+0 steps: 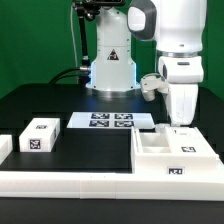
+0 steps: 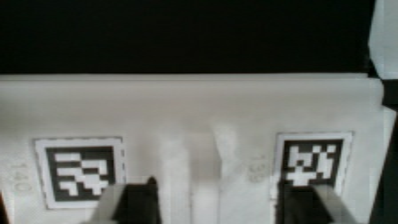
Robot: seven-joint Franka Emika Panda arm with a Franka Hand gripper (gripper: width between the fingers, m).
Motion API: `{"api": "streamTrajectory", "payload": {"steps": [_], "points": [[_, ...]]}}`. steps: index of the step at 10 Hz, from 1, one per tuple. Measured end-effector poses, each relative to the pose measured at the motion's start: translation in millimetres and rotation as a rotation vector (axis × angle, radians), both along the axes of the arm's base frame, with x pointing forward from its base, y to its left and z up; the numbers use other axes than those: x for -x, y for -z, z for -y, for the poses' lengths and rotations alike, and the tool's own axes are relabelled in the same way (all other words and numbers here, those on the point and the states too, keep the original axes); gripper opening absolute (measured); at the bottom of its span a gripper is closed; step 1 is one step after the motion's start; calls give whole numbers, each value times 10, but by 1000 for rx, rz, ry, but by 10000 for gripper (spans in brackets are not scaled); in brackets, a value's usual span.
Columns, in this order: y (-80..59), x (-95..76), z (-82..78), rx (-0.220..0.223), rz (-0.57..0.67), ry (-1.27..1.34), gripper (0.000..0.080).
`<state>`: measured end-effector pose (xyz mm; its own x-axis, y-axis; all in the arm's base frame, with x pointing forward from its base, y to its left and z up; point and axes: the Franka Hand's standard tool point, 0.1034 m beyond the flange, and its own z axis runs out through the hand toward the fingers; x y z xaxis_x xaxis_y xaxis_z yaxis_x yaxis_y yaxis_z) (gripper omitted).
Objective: Assemble cabinet
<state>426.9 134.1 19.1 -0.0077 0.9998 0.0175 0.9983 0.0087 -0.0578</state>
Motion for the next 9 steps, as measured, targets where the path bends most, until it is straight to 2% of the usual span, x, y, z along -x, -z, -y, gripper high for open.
{"api": "streamTrajectory", "payload": {"steps": [1, 2, 8, 9], "points": [[0, 0, 0, 0, 0, 0, 223], [0, -1, 0, 0, 0, 0, 58], [-1, -2, 0, 0, 0, 0, 58], [-24, 4, 22, 11, -10, -4, 58]]}}
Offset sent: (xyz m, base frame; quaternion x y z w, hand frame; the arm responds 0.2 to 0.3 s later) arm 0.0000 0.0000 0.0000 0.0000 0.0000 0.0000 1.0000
